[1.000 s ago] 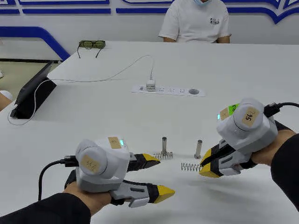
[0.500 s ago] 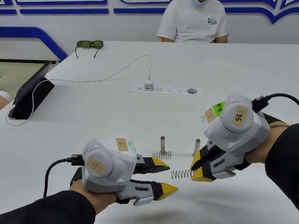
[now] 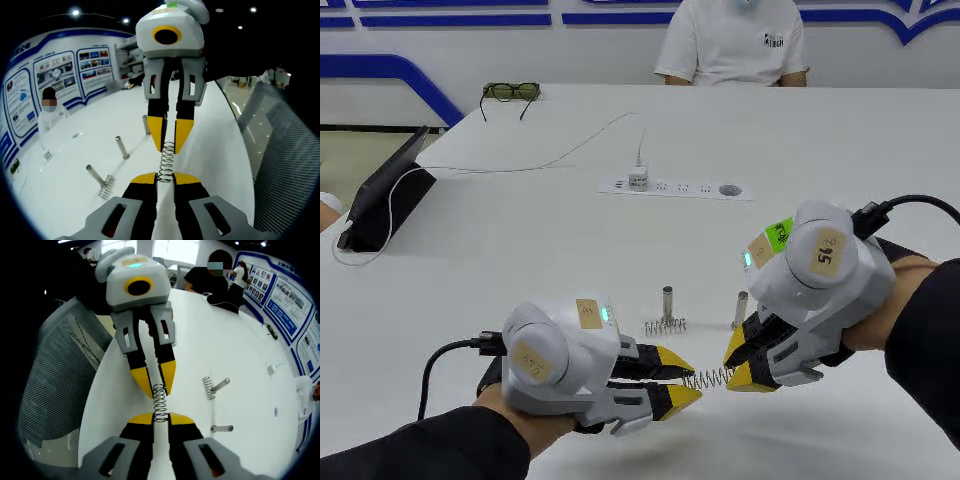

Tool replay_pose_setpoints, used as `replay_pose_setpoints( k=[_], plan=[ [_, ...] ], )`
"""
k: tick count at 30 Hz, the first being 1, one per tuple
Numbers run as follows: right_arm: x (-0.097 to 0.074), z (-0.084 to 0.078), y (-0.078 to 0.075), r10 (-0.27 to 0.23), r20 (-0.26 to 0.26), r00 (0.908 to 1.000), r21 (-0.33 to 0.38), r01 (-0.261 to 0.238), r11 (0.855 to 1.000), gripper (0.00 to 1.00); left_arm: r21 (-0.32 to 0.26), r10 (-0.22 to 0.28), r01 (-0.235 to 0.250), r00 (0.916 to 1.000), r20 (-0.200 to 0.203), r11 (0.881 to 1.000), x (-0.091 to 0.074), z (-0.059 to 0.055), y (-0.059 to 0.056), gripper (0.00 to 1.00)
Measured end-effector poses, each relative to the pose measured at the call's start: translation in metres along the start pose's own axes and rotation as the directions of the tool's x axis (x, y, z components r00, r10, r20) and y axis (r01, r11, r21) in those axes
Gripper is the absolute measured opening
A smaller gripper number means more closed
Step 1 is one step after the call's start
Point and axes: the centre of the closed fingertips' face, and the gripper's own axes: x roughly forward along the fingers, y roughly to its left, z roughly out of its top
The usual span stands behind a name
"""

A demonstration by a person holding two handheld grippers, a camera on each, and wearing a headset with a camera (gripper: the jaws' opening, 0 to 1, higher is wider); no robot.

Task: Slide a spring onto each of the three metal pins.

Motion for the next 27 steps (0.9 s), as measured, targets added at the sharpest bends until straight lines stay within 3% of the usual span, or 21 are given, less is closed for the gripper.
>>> replay_pose_setpoints(
  k=[12,23,27],
  plan=[
    [-0.014,0.032,0.001,-0.014,0.088,0.9960,-0.019,0.015,1.000,0.11,0.000,-0.005,0.005,0.9999,0.013,1.000,0.001,0.003,-0.002,0.11],
    [-0.013,0.043,0.001,-0.019,0.115,0.9932,-0.026,0.022,0.999,0.11,-0.013,-0.002,0.003,0.9997,0.026,1.000,0.002,0.006,-0.002,0.11],
    [-0.014,0.045,-0.001,-0.031,0.129,0.9911,-0.021,0.034,0.999,0.12,-0.042,0.005,-0.004,0.9990,0.045,0.999,0.000,0.007,0.001,0.10]
  ],
)
